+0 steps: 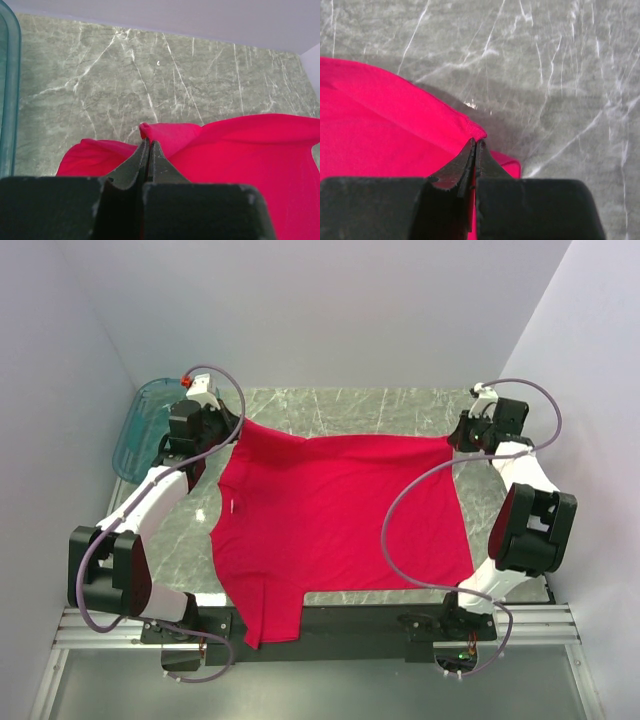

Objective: Fold and stack the t-shirts
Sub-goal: Fold the tshirt

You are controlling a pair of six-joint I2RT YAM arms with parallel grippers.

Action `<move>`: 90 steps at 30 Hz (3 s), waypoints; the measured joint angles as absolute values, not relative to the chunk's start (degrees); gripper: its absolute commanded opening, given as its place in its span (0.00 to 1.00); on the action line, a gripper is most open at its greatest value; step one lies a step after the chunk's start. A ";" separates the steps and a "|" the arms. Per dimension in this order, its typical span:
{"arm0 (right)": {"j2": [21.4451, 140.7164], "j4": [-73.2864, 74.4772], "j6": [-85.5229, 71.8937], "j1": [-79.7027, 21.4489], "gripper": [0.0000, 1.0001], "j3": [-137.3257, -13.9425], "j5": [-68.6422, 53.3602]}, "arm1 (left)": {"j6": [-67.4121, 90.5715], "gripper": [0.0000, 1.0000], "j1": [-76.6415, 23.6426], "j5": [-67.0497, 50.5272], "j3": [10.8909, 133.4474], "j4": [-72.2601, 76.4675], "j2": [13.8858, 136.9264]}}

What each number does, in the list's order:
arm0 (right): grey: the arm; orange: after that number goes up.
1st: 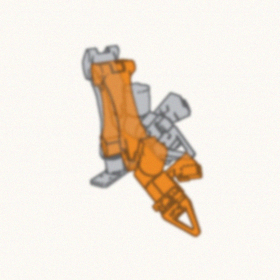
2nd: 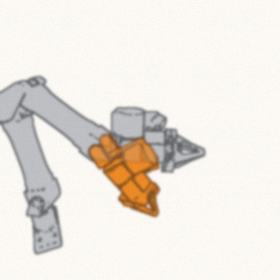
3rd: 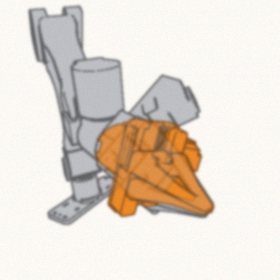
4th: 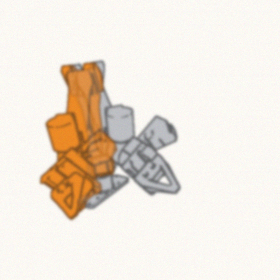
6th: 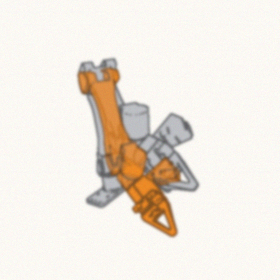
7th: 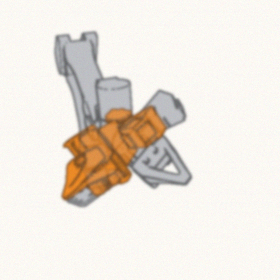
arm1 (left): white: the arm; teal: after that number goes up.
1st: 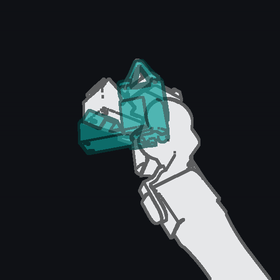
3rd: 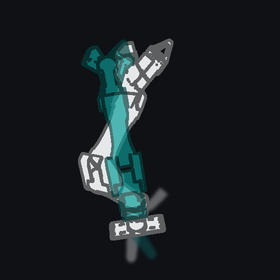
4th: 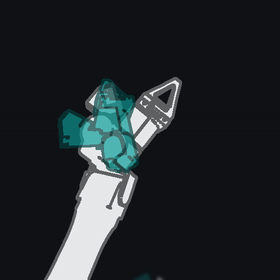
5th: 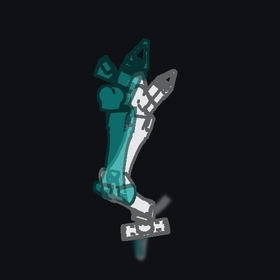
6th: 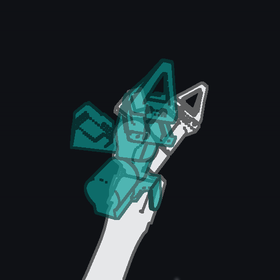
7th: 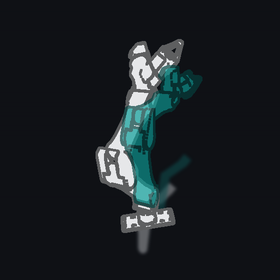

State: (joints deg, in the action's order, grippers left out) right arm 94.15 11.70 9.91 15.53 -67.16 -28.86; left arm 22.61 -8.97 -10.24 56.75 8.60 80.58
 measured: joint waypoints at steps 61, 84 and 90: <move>100.95 13.63 10.17 15.59 0.02 -70.02 -29.02 | 22.74 0.00 -8.97 -13.76 46.92 4.86 67.59; 83.85 15.86 17.41 21.85 0.77 -54.22 -25.89 | 22.55 0.01 -8.97 -15.25 44.71 3.79 65.54; 78.85 16.40 19.33 21.89 0.78 -52.77 -28.95 | 22.09 0.01 -8.97 -15.73 44.23 2.85 64.99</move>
